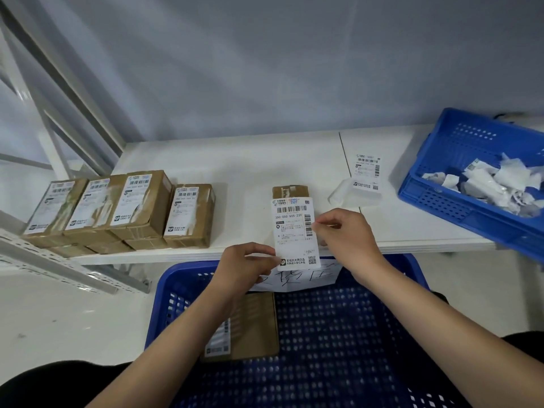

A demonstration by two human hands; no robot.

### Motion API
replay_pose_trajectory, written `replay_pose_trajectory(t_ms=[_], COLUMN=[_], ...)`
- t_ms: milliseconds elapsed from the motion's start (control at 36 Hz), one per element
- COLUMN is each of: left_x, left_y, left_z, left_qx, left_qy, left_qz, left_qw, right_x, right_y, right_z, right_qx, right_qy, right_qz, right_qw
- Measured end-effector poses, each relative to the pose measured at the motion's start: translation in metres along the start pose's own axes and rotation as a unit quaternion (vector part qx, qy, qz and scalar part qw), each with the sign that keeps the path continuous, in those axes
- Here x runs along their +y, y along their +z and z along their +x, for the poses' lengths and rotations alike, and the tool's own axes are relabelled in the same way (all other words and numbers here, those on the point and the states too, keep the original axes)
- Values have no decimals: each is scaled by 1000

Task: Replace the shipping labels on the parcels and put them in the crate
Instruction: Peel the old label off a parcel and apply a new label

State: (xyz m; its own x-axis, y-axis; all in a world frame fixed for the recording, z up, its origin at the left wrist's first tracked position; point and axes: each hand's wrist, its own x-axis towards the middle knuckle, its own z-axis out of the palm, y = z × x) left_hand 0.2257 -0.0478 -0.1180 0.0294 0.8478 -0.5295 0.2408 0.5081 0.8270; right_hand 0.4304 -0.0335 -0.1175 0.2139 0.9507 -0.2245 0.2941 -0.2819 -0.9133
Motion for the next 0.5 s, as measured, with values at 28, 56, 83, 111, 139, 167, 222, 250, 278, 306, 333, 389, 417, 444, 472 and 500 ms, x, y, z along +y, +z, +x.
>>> replay_pose_trajectory(t_ms=[28,56,83,111,139,167,222,250,278,306,333,389,417,444,472,500], left_x=[0,1,1,1,1,1,0,0,0,0,0,1,2,3,4,5], left_y=[0,0,0,1,2,2,3,3,3,3,4,6,7,8,8,9], left_z=[0,-1,-1,-2,-2,-3,-3,-3,-3,-3,-3,-3,-2,-2,-2,-1], left_qx=[0,-1,-2,-3,-3,-2,0,1,2,3,3,2,4,7,11,15], left_qy=[-1,-2,-3,-5,-7,-8,-12,-14,-17,-19,-20,-18,-18,-18,-18,-18], left_qz=[1,1,1,1,2,5,7,7,8,7,5,3,3,3,5,7], left_qw=[1000,1000,1000,1000,1000,1000,1000,1000,1000,1000,1000,1000,1000,1000,1000,1000], right_x=[1,1,2,2,3,4,5,6,6,7,7,8,8,9,10,11], right_y=[0,0,0,1,2,2,2,2,2,2,2,3,3,3,3,4], right_z=[1,1,2,2,3,3,5,6,6,7,6,7,8,8,9,10], right_qx=[2,5,8,8,9,9,11,12,12,12,12,15,18,22,25,27], right_qy=[1,2,3,3,2,2,1,2,3,7,10,17,18,20,20,20], right_qz=[2,6,8,8,8,9,12,13,17,21,26,32,32,31,29,27], right_qw=[1000,1000,1000,1000,1000,1000,1000,1000,1000,1000,1000,999,999,999,999,999])
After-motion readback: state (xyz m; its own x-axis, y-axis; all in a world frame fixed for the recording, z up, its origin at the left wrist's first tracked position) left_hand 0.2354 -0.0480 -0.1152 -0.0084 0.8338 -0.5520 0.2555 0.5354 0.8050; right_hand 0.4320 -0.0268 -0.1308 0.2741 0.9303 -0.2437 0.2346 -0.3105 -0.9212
